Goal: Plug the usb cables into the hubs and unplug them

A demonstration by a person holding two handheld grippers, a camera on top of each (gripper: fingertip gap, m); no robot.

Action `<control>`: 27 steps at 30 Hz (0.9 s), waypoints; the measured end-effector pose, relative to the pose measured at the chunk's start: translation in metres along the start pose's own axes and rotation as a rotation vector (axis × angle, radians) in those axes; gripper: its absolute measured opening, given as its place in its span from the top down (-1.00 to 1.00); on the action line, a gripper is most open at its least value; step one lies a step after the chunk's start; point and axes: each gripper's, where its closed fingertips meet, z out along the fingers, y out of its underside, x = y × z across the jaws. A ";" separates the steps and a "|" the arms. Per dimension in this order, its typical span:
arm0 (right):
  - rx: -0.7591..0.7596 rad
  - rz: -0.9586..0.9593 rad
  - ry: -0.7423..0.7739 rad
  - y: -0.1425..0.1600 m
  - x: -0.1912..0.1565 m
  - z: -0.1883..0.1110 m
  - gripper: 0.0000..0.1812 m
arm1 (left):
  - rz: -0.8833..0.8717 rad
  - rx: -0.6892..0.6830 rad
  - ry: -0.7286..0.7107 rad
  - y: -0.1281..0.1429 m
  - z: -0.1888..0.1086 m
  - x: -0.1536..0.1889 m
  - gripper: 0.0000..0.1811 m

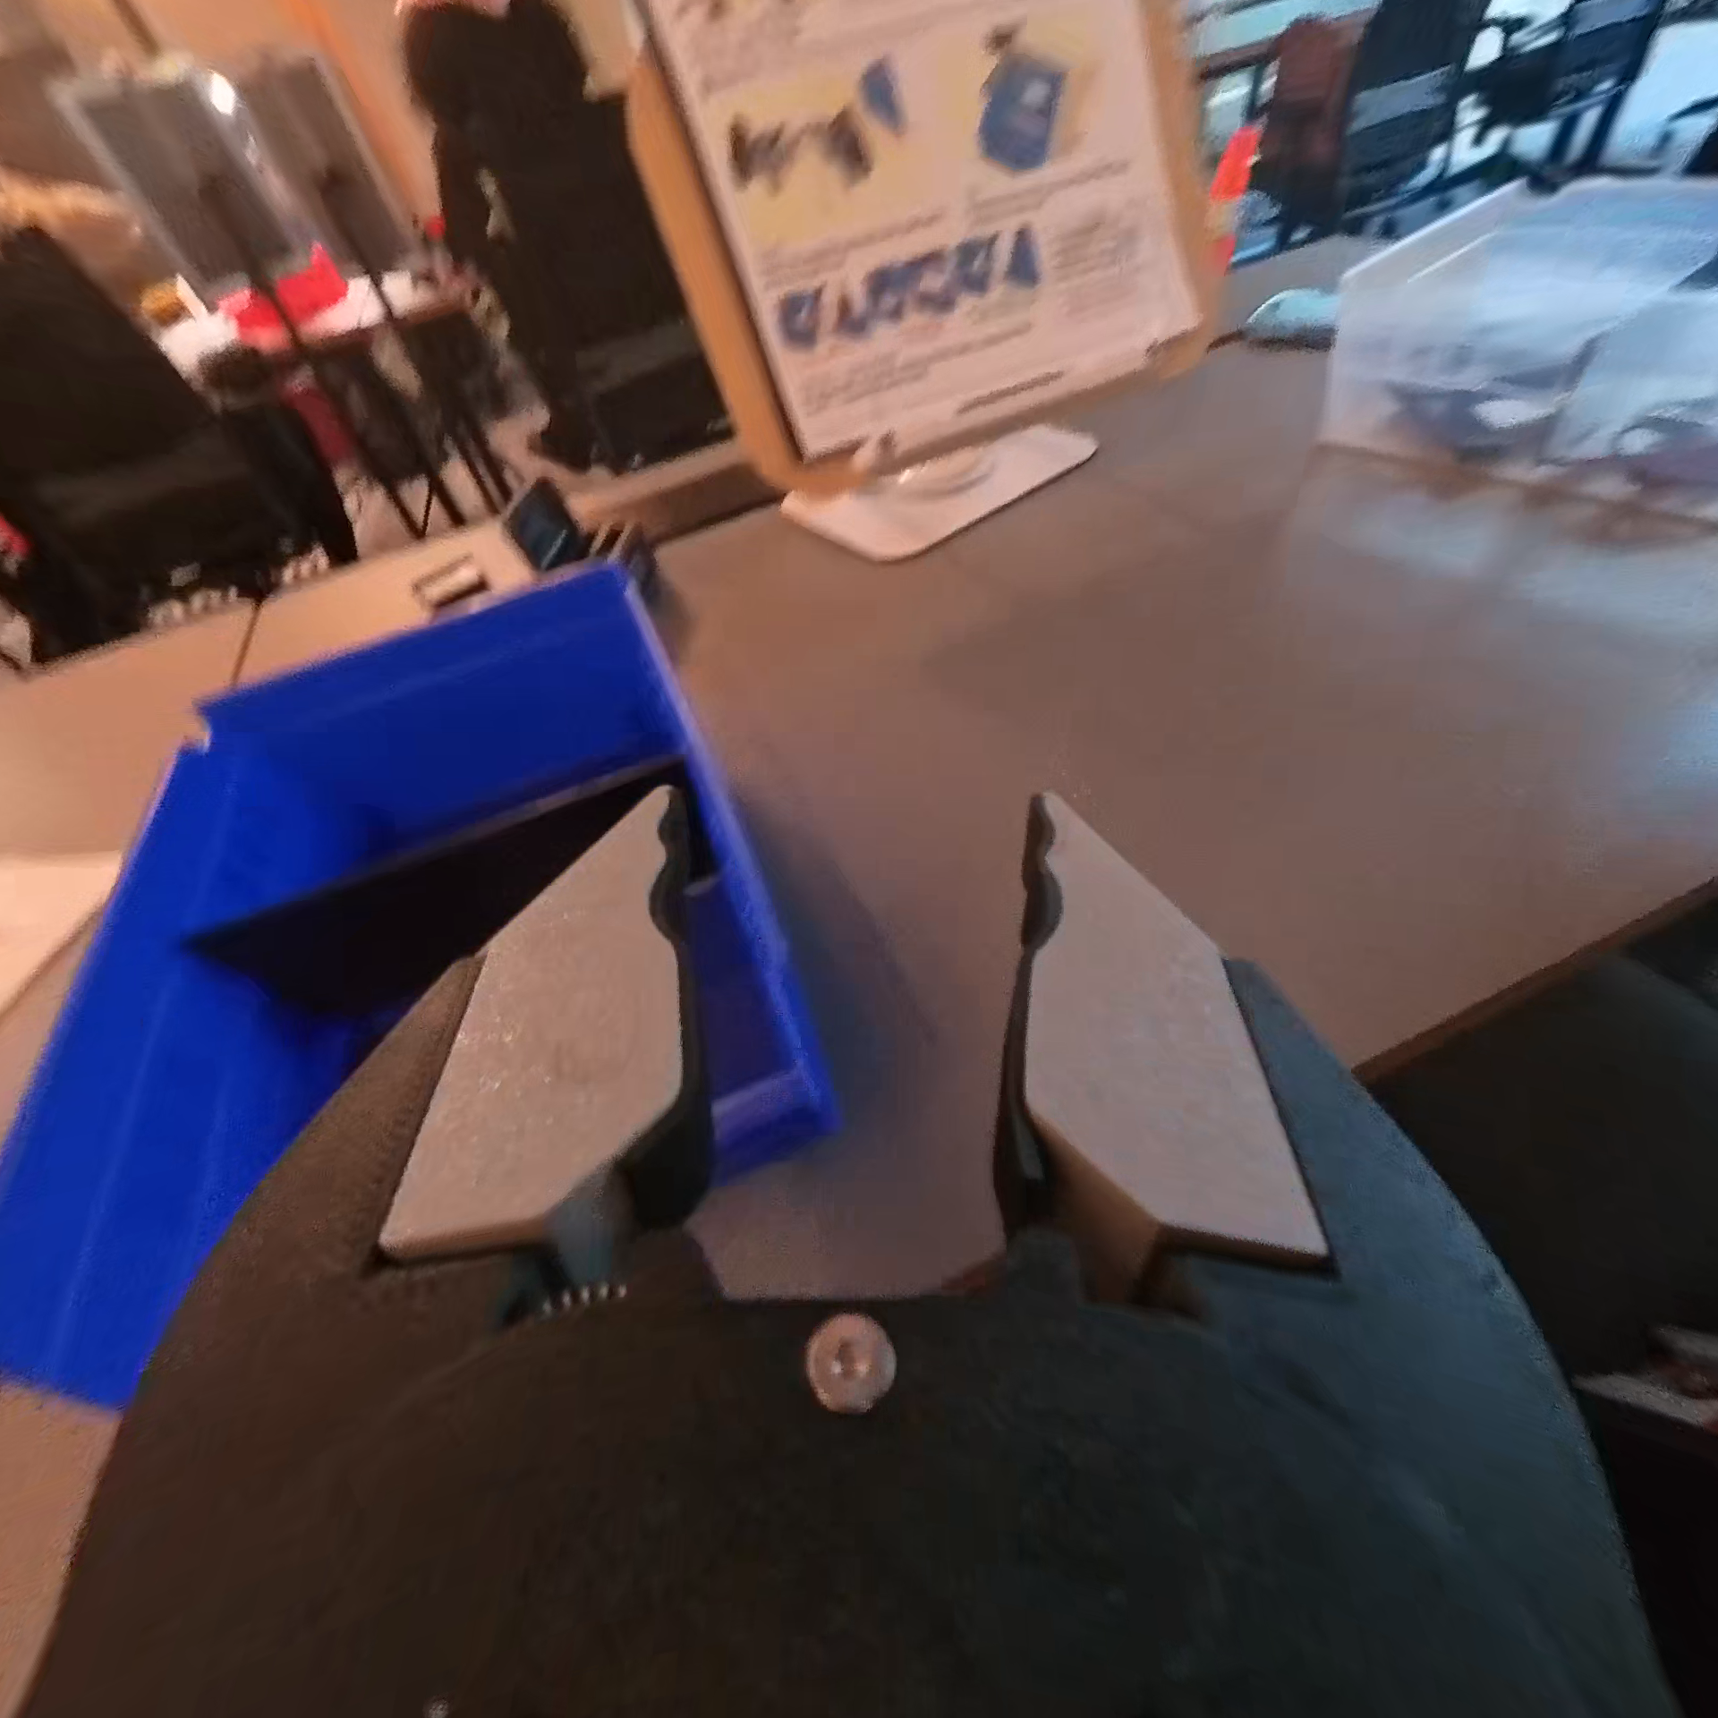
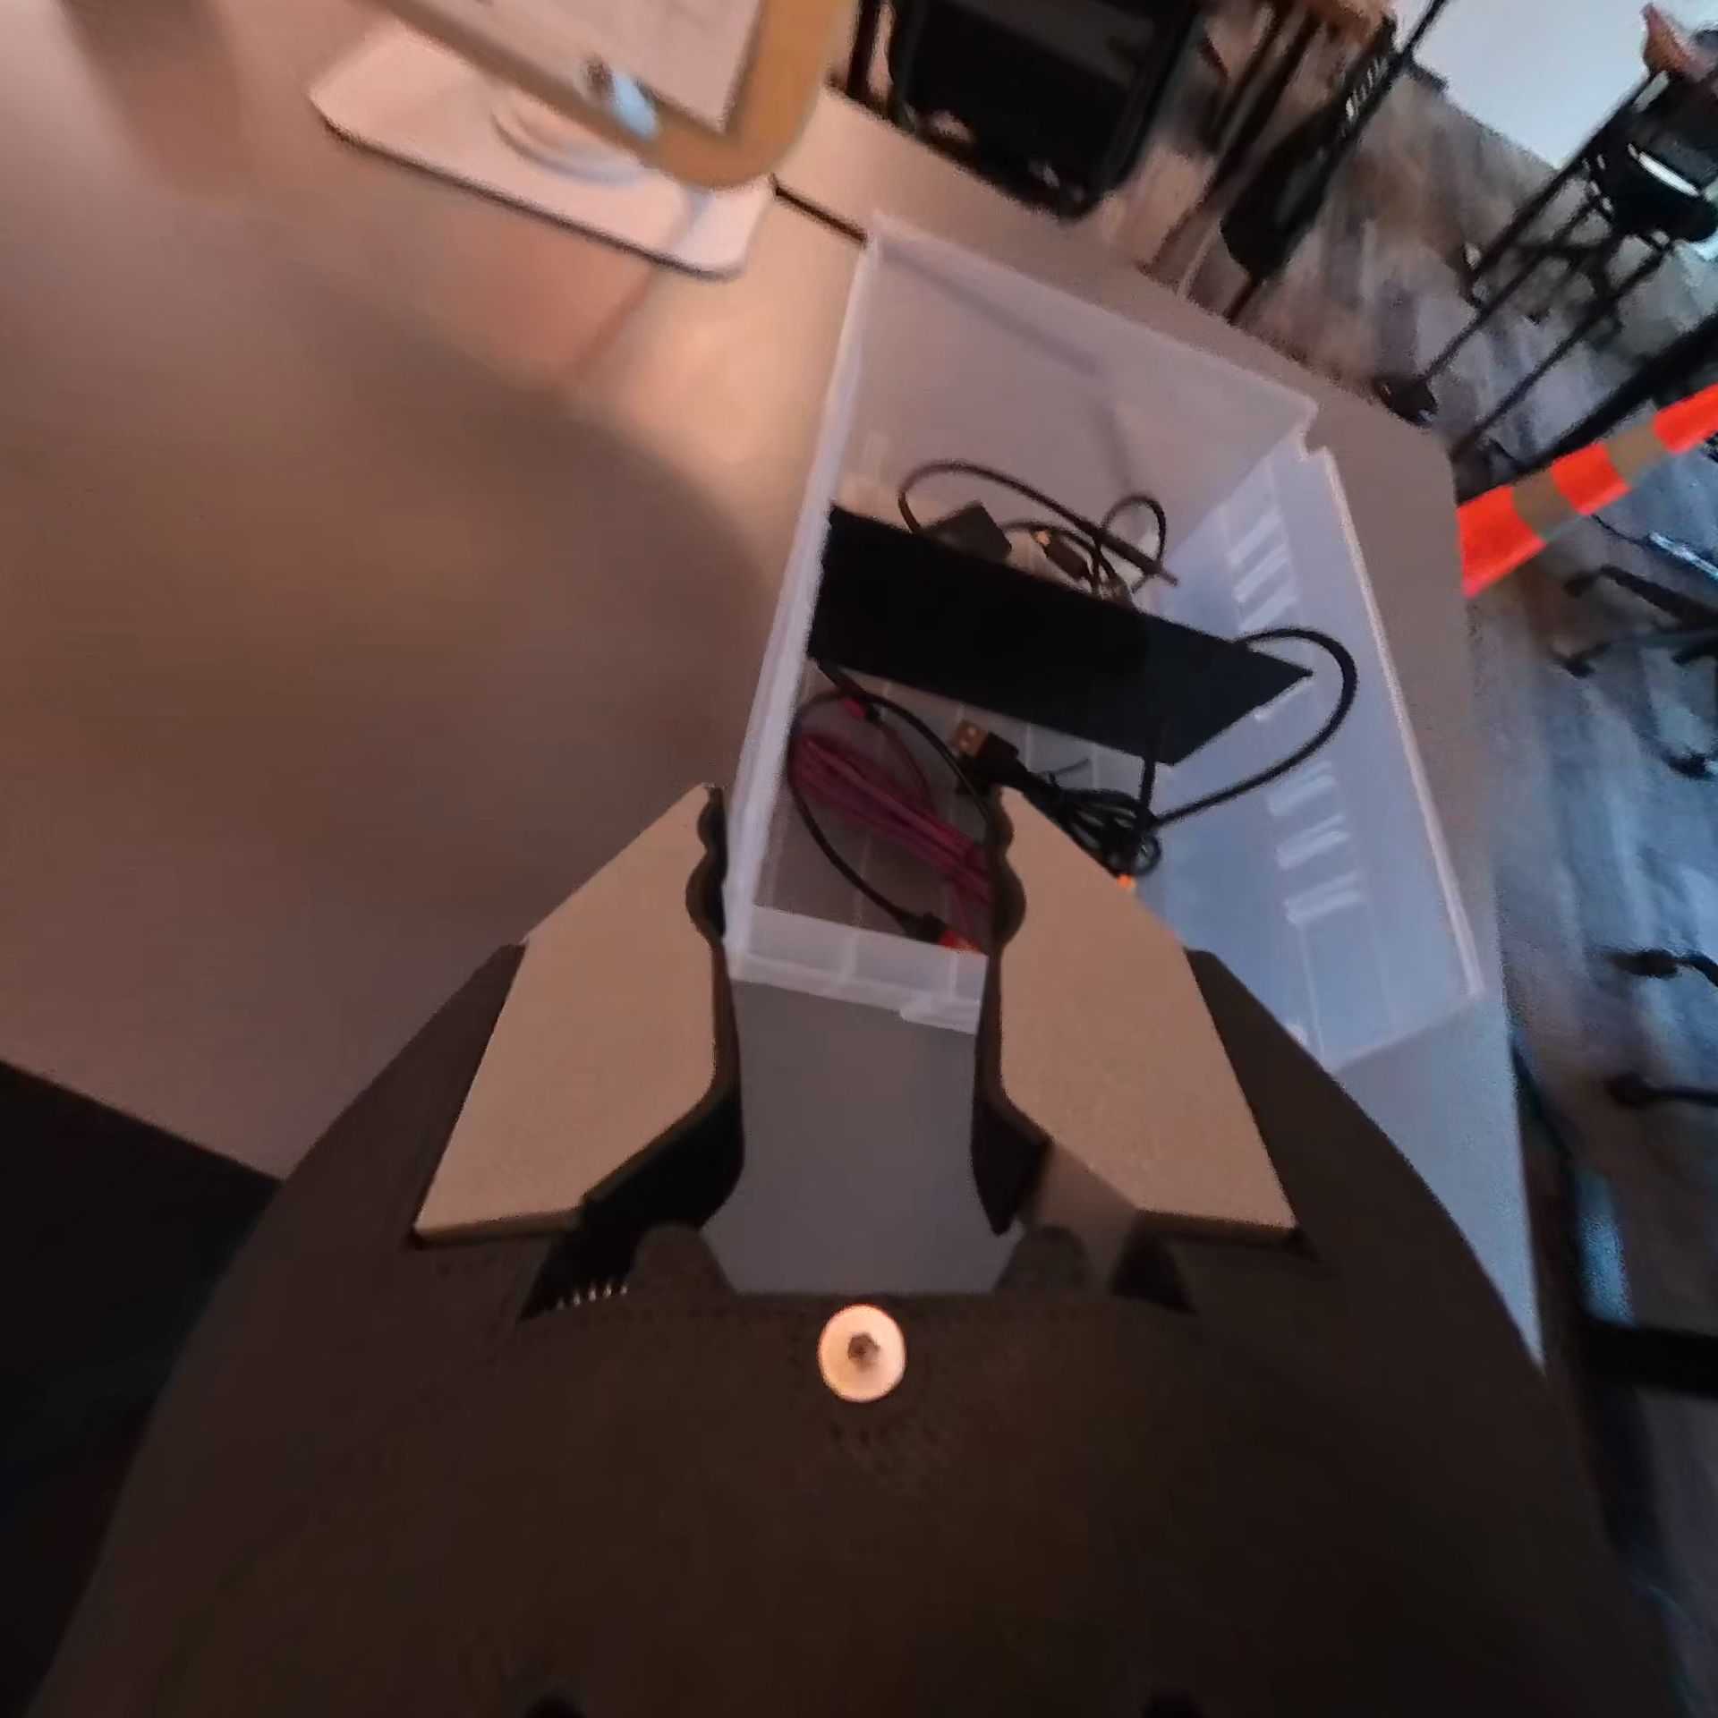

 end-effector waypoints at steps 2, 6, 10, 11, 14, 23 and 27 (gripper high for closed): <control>0.076 0.023 -0.055 -0.014 -0.009 -0.007 0.32 | -0.051 -0.069 -0.031 0.033 0.003 -0.014 0.17; 0.041 0.070 -0.119 -0.007 -0.030 0.013 0.10 | -0.076 -0.178 -0.098 0.079 0.028 -0.032 0.24; -0.096 0.106 -0.098 0.014 -0.042 0.049 0.05 | -0.073 -0.172 -0.111 0.085 0.054 -0.038 0.47; -0.121 0.110 -0.097 0.017 -0.045 0.058 0.08 | -0.032 -0.148 -0.104 0.081 0.057 -0.038 0.63; -0.194 0.116 -0.082 0.025 -0.048 0.077 0.62 | 0.071 -0.229 -0.224 0.087 0.058 -0.060 0.95; -0.235 0.007 -0.060 -0.006 -0.141 0.077 0.87 | 0.018 -0.081 -0.230 0.042 0.013 -0.108 0.96; -0.163 -0.004 -0.157 -0.042 -0.231 0.086 0.69 | 0.047 -0.005 -0.227 0.013 0.000 -0.105 0.96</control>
